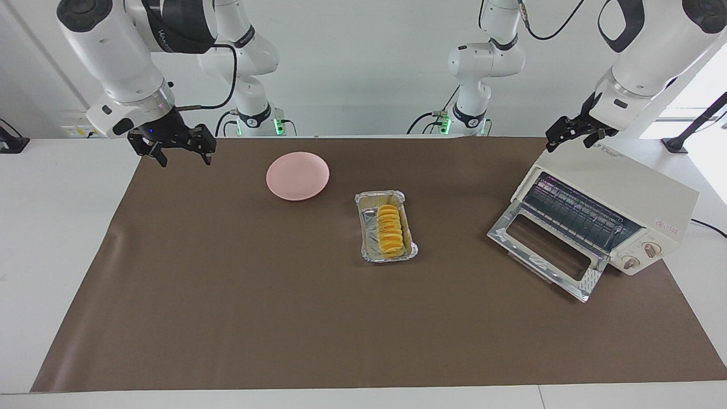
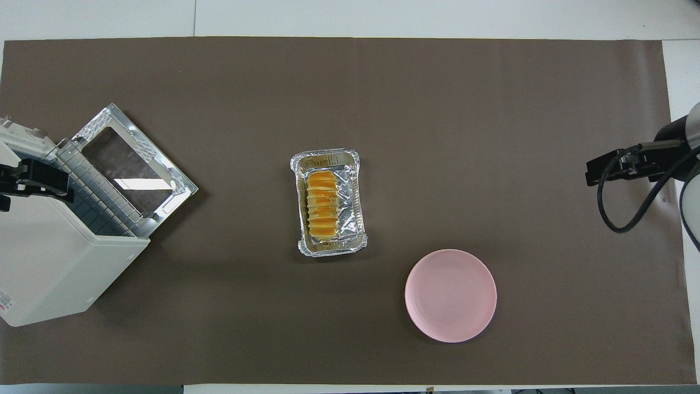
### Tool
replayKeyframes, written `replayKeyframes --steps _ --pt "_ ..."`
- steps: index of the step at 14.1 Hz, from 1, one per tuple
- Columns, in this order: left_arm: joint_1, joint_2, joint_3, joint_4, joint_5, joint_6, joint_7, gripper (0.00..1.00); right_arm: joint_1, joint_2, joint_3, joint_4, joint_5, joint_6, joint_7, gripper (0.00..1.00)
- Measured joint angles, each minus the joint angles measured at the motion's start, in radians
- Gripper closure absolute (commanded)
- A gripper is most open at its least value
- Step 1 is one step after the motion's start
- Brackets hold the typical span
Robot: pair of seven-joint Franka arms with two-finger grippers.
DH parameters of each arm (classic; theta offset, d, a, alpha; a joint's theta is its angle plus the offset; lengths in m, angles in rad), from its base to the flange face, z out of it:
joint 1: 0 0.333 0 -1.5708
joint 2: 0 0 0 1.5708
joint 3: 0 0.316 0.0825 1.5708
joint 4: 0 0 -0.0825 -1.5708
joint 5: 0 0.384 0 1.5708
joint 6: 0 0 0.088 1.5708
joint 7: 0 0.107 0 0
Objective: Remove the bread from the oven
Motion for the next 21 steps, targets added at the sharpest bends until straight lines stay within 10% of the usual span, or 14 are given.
replayKeyframes --steps 21 --pt "0.000 0.000 0.000 0.000 0.000 0.000 0.000 0.00 0.096 -0.008 0.021 -0.037 0.005 0.061 0.063 0.00"
